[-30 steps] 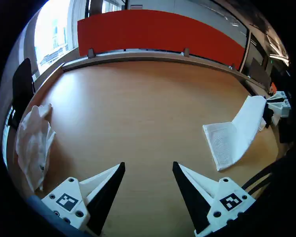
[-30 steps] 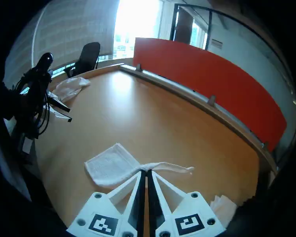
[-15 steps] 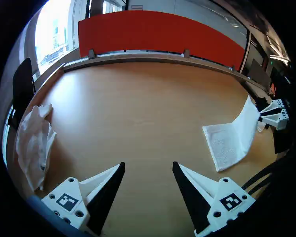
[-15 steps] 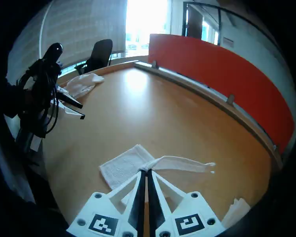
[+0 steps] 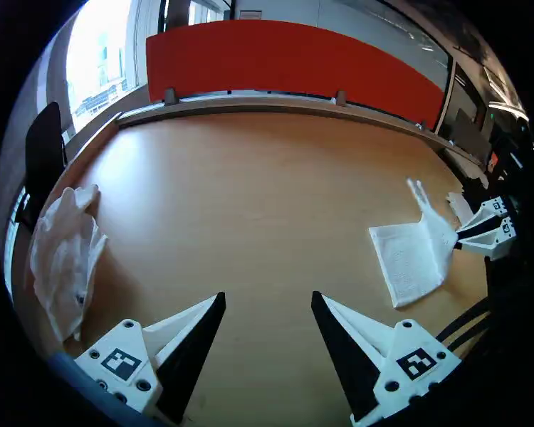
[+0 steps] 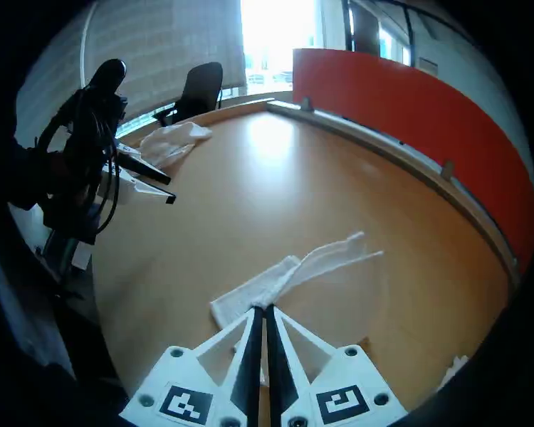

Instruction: Fold towel

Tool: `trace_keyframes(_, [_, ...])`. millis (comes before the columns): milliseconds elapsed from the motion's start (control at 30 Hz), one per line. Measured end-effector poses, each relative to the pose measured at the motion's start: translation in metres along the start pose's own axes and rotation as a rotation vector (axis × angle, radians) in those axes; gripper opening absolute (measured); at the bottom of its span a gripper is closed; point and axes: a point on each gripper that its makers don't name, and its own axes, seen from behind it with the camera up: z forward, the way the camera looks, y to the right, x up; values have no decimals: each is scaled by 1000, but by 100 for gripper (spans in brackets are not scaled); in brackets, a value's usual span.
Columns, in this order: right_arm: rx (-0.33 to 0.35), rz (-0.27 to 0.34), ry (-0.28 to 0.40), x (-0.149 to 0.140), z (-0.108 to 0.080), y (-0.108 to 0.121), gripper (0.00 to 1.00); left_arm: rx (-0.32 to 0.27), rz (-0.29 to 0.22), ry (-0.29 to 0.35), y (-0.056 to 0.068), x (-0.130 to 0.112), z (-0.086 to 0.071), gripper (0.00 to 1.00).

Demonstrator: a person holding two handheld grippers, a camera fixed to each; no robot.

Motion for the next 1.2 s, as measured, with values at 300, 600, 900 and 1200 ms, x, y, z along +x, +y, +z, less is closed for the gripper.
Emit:
trace_keyframes(300, [2, 14, -45, -15, 5, -2, 67, 10, -11, -4, -7, -4, -1, 89])
trace_keyframes(600, [-24, 35, -56, -22, 1, 6, 67, 9, -11, -4, -7, -4, -2, 89])
trace_keyframes(900, [-43, 53, -86, -44, -2, 10, 70, 10, -12, -2, -9, -4, -3, 89])
trace_keyframes(1200, [-62, 65, -128, -69, -3, 12, 70, 10, -13, -5, -9, -4, -2, 89])
